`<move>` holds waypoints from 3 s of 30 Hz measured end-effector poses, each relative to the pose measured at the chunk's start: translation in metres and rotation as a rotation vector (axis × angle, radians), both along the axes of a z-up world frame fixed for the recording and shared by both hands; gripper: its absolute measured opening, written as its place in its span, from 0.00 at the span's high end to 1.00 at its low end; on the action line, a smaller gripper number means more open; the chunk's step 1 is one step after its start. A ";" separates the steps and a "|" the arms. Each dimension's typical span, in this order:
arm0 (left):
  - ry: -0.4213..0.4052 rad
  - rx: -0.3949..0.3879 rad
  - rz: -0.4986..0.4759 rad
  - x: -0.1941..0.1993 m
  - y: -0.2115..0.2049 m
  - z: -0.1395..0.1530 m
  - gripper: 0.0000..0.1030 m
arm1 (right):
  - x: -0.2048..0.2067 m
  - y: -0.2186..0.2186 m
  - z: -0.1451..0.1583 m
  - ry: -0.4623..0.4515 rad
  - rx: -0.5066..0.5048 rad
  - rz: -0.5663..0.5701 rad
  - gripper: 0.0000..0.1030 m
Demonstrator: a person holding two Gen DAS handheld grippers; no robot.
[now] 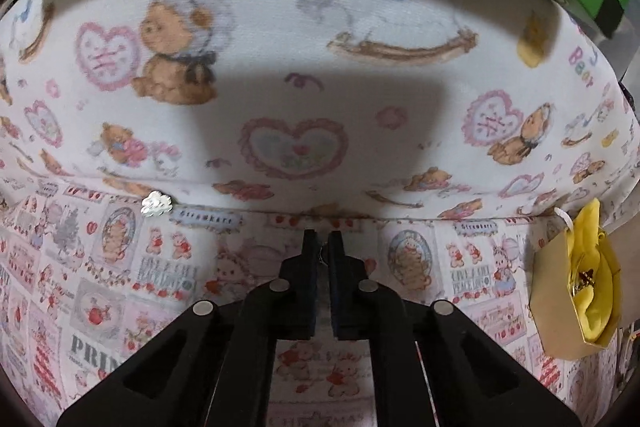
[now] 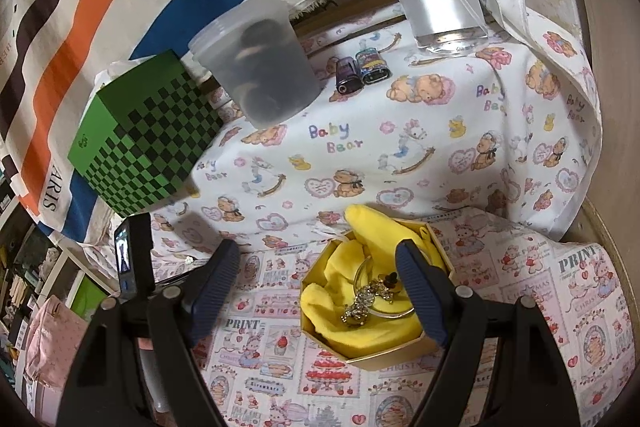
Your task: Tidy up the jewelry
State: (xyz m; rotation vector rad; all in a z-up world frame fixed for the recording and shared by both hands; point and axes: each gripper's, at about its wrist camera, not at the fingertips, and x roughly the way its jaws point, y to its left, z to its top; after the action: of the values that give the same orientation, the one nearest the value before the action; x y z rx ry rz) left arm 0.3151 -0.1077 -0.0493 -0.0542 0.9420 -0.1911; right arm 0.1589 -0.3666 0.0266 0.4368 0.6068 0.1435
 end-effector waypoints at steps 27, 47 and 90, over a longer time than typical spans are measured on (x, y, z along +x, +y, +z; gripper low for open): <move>0.015 -0.042 -0.153 -0.112 0.053 0.011 0.73 | 0.005 0.014 -0.006 0.029 -0.041 0.035 0.24; -0.061 -0.097 -0.101 -0.119 0.072 0.035 1.00 | 0.005 0.026 -0.006 0.031 -0.075 0.068 0.24; -0.175 -0.112 0.130 -0.125 0.164 0.066 1.00 | 0.028 0.161 -0.007 0.111 -0.187 0.265 0.25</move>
State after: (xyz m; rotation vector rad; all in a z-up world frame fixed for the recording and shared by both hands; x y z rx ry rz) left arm 0.1898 0.0558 0.0169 -0.1987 0.7498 -0.1262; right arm 0.1865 -0.2055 0.0196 0.1831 0.7793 0.3135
